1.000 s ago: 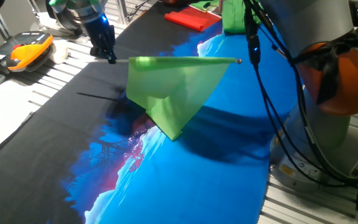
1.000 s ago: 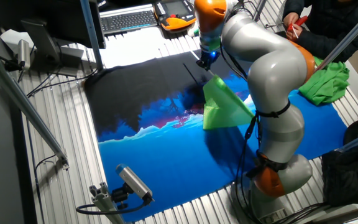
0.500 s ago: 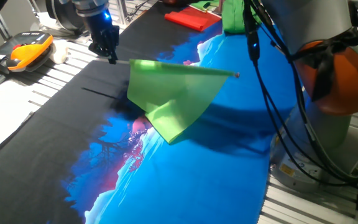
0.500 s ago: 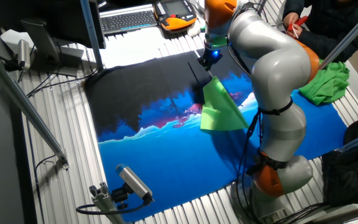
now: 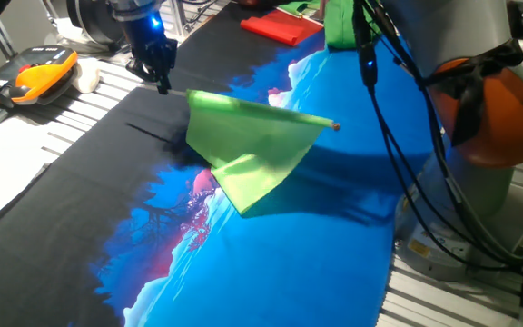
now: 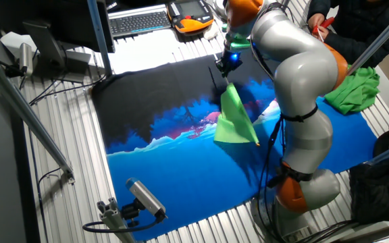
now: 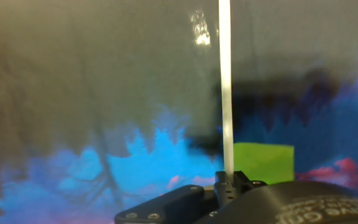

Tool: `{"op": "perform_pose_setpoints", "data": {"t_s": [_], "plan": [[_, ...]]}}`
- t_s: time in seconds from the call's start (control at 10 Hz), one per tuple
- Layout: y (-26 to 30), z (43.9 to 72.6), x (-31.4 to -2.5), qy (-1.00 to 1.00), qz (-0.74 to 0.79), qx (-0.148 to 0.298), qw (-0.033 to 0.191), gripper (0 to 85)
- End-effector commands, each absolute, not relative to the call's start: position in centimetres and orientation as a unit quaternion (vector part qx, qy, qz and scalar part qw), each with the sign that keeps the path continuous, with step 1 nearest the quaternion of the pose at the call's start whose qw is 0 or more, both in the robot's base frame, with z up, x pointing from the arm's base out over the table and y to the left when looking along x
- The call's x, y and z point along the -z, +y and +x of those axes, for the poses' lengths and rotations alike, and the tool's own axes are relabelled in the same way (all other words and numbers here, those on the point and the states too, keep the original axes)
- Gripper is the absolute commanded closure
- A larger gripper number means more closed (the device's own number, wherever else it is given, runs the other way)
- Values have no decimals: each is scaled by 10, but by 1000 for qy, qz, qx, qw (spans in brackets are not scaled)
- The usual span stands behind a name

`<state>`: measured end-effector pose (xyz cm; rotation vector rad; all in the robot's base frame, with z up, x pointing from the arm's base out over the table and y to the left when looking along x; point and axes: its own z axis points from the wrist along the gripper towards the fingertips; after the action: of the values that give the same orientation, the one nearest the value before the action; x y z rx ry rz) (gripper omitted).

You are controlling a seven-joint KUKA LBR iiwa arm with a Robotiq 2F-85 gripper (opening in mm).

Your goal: Wave the flag

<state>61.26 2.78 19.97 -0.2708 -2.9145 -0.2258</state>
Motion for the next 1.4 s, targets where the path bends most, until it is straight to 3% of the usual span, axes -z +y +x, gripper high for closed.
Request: {"op": "perform_pose_setpoints", "data": {"t_s": [0.0,0.3,0.8,1.1,1.3], "plan": [[28,611,-201,-860,-485,150,54,850],[28,601,-205,-833,-519,185,48,850],[23,592,-210,-826,-525,201,44,850],[25,591,-214,-841,-504,191,42,850],[21,592,-216,-876,-457,153,39,850]]}}
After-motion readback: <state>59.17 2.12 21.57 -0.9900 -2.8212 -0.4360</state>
